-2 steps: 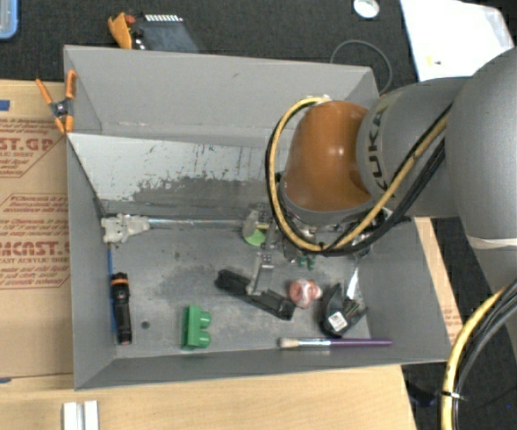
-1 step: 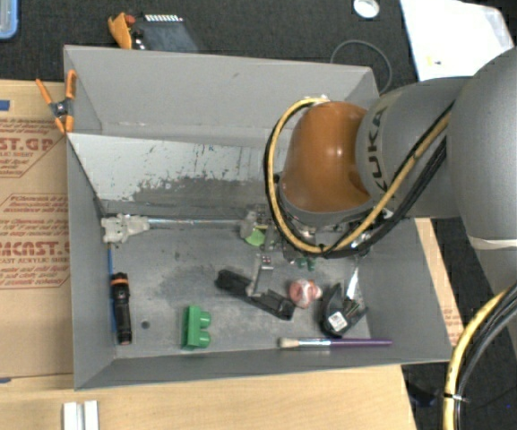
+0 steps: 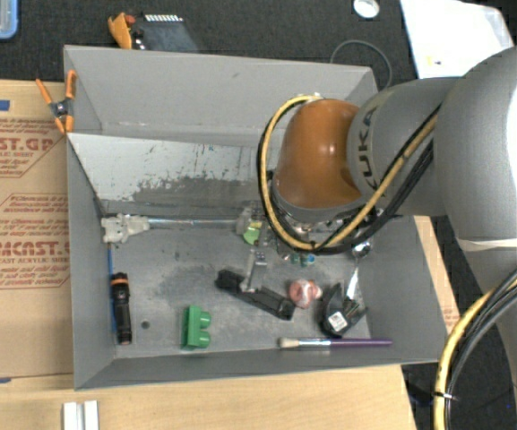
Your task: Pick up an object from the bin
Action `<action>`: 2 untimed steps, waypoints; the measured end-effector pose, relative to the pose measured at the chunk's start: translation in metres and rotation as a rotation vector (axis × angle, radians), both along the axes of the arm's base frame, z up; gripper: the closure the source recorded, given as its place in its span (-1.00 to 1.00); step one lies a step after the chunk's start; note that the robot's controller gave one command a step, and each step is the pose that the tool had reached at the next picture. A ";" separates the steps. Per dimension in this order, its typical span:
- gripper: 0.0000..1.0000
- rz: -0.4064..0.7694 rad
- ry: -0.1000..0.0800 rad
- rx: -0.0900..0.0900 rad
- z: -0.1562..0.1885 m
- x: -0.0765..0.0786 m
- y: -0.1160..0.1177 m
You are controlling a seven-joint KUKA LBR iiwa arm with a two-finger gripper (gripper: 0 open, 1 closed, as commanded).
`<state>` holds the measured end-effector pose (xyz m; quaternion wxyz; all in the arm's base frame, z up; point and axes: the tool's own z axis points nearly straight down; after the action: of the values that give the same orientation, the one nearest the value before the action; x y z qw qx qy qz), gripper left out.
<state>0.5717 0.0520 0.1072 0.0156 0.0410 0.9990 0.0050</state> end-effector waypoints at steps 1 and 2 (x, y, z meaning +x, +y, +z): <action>-1.00 0.134 -0.001 -0.005 -0.010 -0.026 0.006; 1.00 -0.057 -0.005 0.003 -0.036 0.016 -0.023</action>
Offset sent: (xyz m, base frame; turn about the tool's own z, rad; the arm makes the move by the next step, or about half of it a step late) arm 0.0150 -0.0236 -0.0372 0.0578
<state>0.5877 0.0295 0.0708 0.0183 0.0693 0.9974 0.0063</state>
